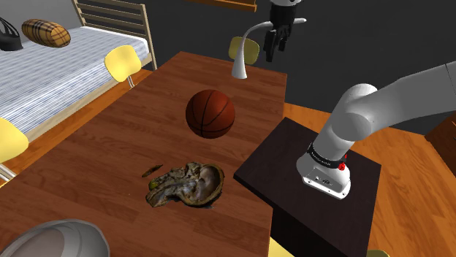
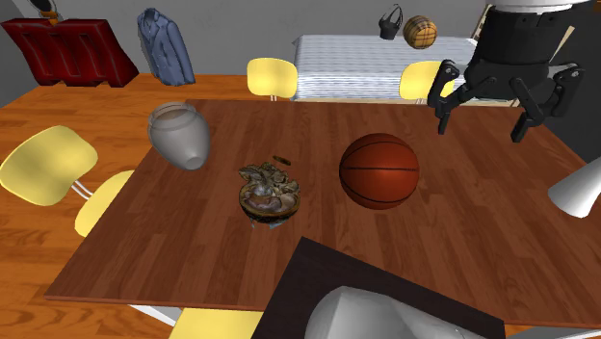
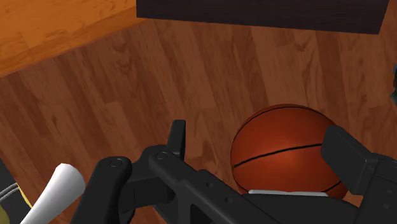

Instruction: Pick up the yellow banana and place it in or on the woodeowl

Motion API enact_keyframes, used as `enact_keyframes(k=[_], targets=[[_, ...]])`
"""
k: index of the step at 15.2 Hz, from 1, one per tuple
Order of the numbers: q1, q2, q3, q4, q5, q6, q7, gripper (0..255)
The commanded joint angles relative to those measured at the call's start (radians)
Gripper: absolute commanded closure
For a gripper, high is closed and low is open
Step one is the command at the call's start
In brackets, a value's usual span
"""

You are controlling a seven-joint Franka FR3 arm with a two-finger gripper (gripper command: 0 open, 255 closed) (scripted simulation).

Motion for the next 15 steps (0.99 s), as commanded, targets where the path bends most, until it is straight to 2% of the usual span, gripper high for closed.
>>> enact_keyframes(k=[1, 8, 15], targets=[[0.0, 0.0, 0.0, 0.0, 0.0, 0.0, 0.0, 0], [0.058, 0.188, 0.008, -0.028, 0.041, 0.216, -0.058, 0], [0.113, 0.405, 0.028, -0.002, 0.083, 0.408, -0.125, 0]])
